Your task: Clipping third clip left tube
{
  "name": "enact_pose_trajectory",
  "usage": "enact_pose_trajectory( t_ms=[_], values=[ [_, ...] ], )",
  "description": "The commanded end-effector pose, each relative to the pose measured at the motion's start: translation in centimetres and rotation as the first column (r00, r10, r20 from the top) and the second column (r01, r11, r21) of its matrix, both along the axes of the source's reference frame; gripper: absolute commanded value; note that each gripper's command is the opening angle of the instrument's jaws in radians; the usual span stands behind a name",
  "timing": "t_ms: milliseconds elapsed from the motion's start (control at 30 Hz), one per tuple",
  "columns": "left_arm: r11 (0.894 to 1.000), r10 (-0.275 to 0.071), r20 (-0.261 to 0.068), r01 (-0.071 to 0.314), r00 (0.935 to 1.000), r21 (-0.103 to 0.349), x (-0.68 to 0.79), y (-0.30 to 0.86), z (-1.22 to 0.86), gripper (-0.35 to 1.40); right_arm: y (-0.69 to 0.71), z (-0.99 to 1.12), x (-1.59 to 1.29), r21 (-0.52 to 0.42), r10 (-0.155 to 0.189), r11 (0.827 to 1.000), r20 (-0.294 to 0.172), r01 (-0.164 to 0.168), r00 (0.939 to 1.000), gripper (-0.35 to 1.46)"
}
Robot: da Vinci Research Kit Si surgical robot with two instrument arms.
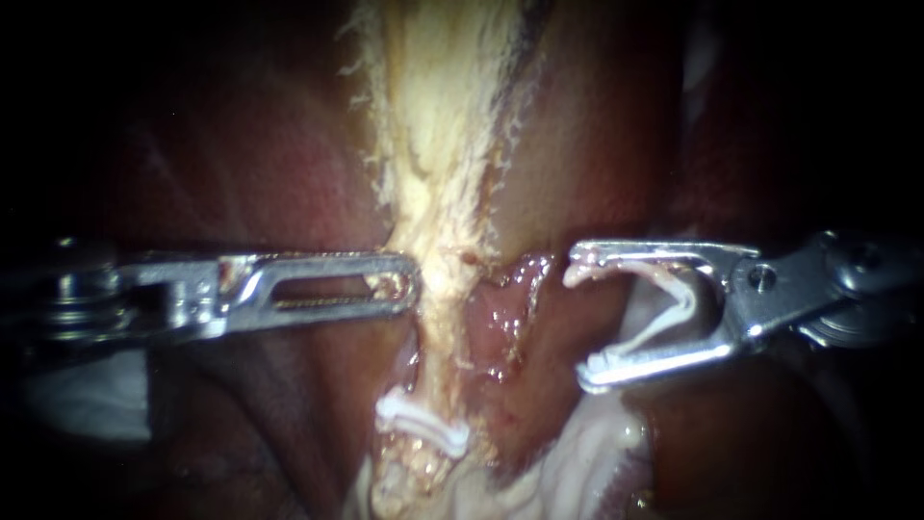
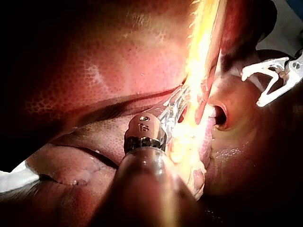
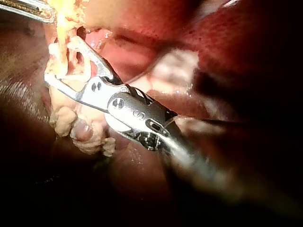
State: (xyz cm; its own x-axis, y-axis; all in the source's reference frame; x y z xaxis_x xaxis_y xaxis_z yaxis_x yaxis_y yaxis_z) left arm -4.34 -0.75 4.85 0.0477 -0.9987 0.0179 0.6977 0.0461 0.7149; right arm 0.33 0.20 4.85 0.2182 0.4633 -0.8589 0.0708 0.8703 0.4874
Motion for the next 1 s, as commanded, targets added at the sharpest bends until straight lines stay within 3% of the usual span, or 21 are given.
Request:
enact_pose_trajectory(
  t_ms=[33, 367, 533, 800, 1000],
  values=[
    [1.000, -0.001, -0.001, 0.001, 1.0000, -0.001, 0.01, 0.00, -0.01, -0.35, 0.00, -0.01, 0.01, 0.000, 0.000, 1.000, 0.000, 0.000, 1.0000, 0.60],
    [1.000, -0.022, -0.027, 0.021, 0.9994, -0.012, 0.37, 0.10, -0.43, -0.35, -0.13, 0.10, 0.14, -0.008, -0.016, 1.000, 0.004, 0.016, 0.9999, 0.60],
    [1.000, -0.028, -0.029, 0.028, 0.9992, -0.008, 0.42, 0.06, -0.52, -0.35, -0.27, 0.25, 0.36, 0.012, -0.051, 0.999, 0.026, 0.051, 0.9983, 0.60],
    [0.999, -0.032, -0.034, 0.031, 0.9989, -0.011, 0.46, 0.07, -0.56, -0.35, -0.53, 0.71, 0.87, 0.064, -0.092, 0.994, 0.049, 0.089, 0.9945, 0.60],
    [0.999, -0.031, -0.033, 0.031, 0.9990, -0.010, 0.48, 0.07, -0.58, -0.35, -0.62, 0.99, 1.10, 0.079, -0.111, 0.991, 0.054, 0.106, 0.9924, 0.60]
  ],
)
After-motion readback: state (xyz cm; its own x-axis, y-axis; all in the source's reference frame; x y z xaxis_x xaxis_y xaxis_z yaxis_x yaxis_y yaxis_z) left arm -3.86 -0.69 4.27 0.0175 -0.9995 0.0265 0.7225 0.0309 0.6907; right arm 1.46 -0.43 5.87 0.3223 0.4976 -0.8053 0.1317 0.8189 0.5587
